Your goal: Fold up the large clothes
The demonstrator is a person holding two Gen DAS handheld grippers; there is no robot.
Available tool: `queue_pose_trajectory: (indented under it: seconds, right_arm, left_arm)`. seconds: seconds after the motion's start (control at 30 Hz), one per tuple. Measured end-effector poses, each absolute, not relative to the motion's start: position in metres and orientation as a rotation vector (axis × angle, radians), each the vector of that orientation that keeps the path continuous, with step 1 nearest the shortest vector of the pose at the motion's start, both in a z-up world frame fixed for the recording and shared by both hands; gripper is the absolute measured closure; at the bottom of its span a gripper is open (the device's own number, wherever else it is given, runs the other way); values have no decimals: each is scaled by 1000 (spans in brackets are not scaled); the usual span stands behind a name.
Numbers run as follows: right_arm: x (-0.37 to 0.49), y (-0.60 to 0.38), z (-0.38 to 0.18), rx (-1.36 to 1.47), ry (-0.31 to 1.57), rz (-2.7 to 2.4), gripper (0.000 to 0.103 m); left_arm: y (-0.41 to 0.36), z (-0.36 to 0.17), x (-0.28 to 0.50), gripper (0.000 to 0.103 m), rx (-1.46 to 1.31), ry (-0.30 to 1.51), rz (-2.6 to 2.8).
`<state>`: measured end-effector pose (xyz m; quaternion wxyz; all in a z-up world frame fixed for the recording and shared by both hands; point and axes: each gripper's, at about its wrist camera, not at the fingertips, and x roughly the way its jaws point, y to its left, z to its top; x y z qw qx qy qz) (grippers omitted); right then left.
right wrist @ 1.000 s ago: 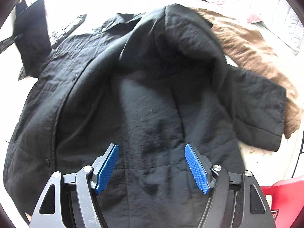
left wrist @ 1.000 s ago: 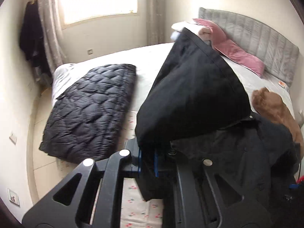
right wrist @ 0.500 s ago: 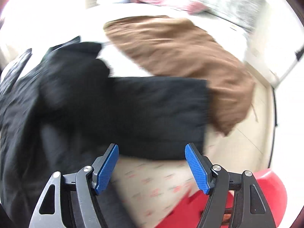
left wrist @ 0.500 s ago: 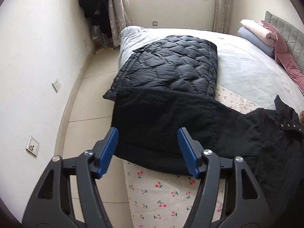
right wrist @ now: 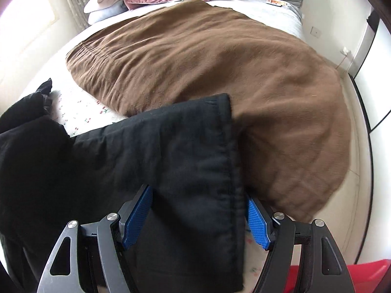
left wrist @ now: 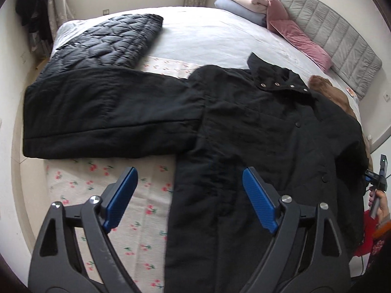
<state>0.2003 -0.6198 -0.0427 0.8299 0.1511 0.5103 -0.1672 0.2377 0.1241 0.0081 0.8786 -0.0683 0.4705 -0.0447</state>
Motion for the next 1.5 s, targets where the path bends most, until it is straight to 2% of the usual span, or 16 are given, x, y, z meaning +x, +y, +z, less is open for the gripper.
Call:
queue_pose_trajectory:
  seconds: [0.03, 0.07, 0.1, 0.37, 0.5, 0.6, 0.67, 0.8, 0.9, 1.03, 1.1, 1.33, 1.5]
  right_arm:
    - [201, -614, -39, 302, 1058, -362, 42]
    - [201, -607, -31, 271, 1026, -359, 78]
    - [200, -602, -21, 250, 997, -341, 92]
    - [195, -583, 139, -146, 673, -570, 95]
    - [205, -629, 168, -261, 602, -842, 95]
    - [224, -670, 137, -338, 706, -997, 93]
    - [225, -690, 113, -230, 767, -950, 87]
    - [200, -703, 98, 32, 741, -858, 49]
    - [190, -683, 103, 76, 720, -754, 47]
    - [159, -624, 112, 94, 720, -548, 35]
    - [146, -597, 110, 56, 744, -462, 32]
    - [98, -523, 67, -7, 878, -137, 32]
    - [70, -500, 20, 93, 965, 80, 32]
  left_arm:
    - [112, 4, 240, 15, -137, 987, -109]
    - [101, 0, 242, 15, -129, 992, -122]
    - [90, -3, 243, 15, -123, 997, -138]
    - [7, -16, 257, 15, -138, 980, -331]
    - [-27, -36, 252, 15, -167, 1010, -430]
    - [-47, -58, 249, 15, -104, 1060, -447]
    - [-52, -65, 246, 15, -80, 1081, -437]
    - [-39, -51, 234, 15, -67, 1053, -434]
    - [-21, -31, 221, 15, -40, 1029, -406]
    - [10, -8, 195, 15, -27, 1017, -359]
    - [25, -1, 182, 15, -39, 1015, -356]
    - [81, 9, 122, 15, -49, 1009, -344]
    - [115, -2, 83, 15, -26, 1029, -347]
